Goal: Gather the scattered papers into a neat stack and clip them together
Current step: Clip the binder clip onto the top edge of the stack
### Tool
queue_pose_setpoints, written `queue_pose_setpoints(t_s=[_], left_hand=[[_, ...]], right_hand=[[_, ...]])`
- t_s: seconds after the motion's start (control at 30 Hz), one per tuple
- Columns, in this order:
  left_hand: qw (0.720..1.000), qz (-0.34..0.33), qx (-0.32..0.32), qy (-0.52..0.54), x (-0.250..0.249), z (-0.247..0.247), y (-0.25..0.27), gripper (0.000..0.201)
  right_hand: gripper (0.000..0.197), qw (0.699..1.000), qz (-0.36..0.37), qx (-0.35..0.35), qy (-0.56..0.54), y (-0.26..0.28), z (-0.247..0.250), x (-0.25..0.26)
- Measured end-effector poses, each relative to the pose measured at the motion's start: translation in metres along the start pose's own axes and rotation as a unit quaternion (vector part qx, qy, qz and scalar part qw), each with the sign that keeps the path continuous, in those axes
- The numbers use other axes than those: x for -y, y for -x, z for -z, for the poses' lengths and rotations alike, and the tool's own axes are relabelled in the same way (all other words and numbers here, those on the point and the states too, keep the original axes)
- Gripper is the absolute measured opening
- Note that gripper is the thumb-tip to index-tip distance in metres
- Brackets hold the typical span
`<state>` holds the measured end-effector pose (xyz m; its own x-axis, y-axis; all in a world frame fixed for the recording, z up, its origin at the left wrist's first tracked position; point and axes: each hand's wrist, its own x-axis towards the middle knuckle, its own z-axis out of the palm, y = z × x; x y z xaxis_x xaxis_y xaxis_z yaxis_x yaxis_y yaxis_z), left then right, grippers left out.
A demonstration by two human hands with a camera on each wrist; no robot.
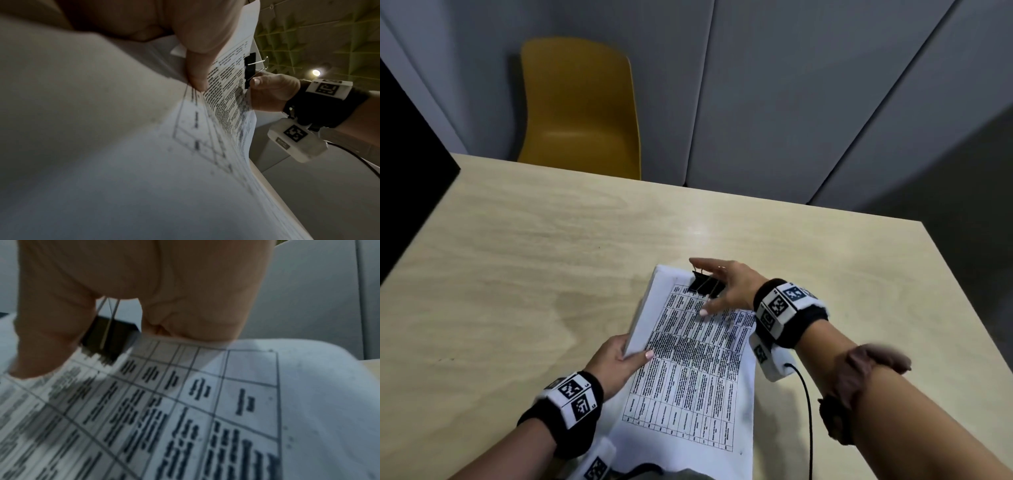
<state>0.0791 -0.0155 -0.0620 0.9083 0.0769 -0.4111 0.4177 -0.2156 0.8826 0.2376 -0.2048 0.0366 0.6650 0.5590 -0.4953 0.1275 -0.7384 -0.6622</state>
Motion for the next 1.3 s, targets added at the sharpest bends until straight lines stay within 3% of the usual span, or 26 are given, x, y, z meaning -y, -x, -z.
queue_pose_setpoints(t_s=[0.2, 0.33, 0.43, 0.57, 0.7, 0.8, 0.9, 1.13, 1.23, 1.3], left_hand=[[0.999, -0.015, -0.002, -0.037, -0.002, 0.000, 0.000, 0.003], [0.999, -0.020, -0.008, -0.037, -0.001, -0.001, -0.001, 0.012], [0.999, -0.012, -0.001, -0.030, 0.000, 0.000, -0.002, 0.029], [1.000, 0.006, 0.012, 0.006, 0.000, 0.002, -0.002, 0.011], [0.999, 0.015, 0.024, 0.017, -0.002, 0.003, -0.001, 0.012], [0.999, 0.019, 0.030, 0.020, -0.002, 0.003, -0.001, 0.015], [0.999, 0.019, 0.027, 0.030, -0.006, 0.001, 0.002, 0.015], [0.999, 0.021, 0.030, 0.010, -0.004, 0.004, 0.000, 0.014], [0.999, 0.023, 0.033, 0.011, -0.003, 0.003, 0.001, 0.013], [0.999, 0.035, 0.025, 0.028, -0.003, 0.002, 0.002, 0.016]], right_hand=[[0.048, 0.995, -0.041, 0.009, 0.095, -0.002, -0.003, 0.006], [0.026, 0.995, -0.036, 0.022, 0.090, 0.000, -0.001, 0.009], [0.030, 0.997, -0.026, 0.014, 0.074, 0.002, -0.004, 0.007], [0.044, 1.000, 0.004, 0.008, -0.011, 0.010, 0.005, 0.003], [0.048, 0.989, -0.006, -0.010, -0.148, 0.020, 0.022, -0.003], [0.018, 0.992, 0.012, 0.021, -0.126, 0.021, 0.021, -0.010], [0.033, 0.997, 0.027, 0.011, -0.069, 0.020, 0.010, -0.010], [0.051, 0.981, 0.036, -0.153, 0.118, 0.014, -0.025, 0.002], [0.047, 0.972, 0.042, -0.202, 0.117, 0.009, -0.034, -0.001], [0.045, 0.975, 0.053, -0.209, 0.047, 0.010, -0.034, -0.004]])
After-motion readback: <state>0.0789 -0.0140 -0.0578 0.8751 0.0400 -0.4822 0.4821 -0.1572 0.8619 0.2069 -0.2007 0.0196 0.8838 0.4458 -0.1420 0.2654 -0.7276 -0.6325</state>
